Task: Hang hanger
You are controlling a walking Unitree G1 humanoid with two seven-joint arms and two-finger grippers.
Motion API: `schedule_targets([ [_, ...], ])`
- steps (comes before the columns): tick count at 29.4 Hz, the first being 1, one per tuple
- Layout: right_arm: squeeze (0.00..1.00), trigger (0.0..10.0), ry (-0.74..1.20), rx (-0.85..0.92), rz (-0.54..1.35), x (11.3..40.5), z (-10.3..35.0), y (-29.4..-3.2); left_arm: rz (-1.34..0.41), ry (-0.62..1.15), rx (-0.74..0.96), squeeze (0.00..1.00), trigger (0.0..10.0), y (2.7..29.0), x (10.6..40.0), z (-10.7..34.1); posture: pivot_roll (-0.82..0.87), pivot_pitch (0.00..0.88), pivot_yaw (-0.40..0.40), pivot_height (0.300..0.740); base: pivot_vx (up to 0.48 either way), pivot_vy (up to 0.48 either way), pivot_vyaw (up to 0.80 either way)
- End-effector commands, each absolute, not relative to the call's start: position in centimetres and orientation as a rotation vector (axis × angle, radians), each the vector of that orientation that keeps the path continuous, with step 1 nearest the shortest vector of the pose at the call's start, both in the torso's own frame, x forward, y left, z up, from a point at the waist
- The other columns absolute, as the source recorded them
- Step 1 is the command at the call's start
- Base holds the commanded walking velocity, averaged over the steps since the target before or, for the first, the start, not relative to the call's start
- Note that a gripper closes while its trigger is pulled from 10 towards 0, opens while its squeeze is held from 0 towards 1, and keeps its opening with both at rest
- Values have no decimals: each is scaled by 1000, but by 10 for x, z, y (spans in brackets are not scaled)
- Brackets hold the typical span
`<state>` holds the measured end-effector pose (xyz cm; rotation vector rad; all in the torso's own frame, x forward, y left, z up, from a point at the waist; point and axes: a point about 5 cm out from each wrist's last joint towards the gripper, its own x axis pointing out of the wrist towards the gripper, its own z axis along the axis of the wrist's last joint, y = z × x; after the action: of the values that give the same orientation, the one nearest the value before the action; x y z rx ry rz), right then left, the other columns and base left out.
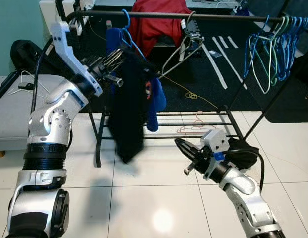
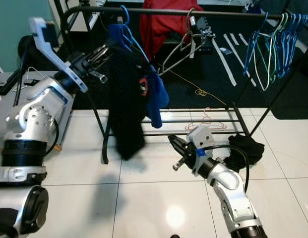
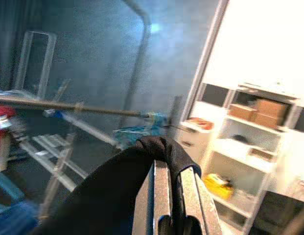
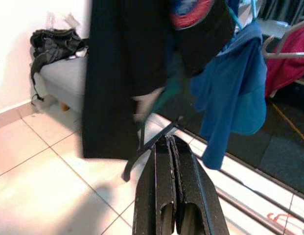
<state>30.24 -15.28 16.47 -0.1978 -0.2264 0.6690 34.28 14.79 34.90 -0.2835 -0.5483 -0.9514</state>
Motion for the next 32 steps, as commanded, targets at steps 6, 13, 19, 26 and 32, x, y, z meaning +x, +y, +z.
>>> schedule_targets([
  [6, 0, 10000, -234, -230, 662, 303, 161, -155, -1324, -502, -257, 0, 0, 148, 319, 344, -36, 221, -15, 740, 0, 0, 0],
  [13, 0, 10000, -224, -179, 798, 291, 157, -149, -1311, -503, -237, 0, 0, 149, 321, 342, -38, 217, -11, 740, 0, 0, 0],
  [19, 1000, 10000, -238, -54, 902, 281, 156, -148, -1406, -524, -282, 0, 0, 149, 313, 351, -39, 211, -10, 740, 0, 0, 0],
  [26, 1000, 10000, -263, -49, 952, 283, 162, -156, -1566, -554, -354, 0, 0, 158, 297, 363, -42, 201, -17, 740, 0, 0, 0],
  [32, 1000, 10000, -279, -46, 953, 281, 163, -157, -1645, -542, -399, 0, 0, 162, 291, 364, -42, 200, -15, 740, 0, 0, 0],
])
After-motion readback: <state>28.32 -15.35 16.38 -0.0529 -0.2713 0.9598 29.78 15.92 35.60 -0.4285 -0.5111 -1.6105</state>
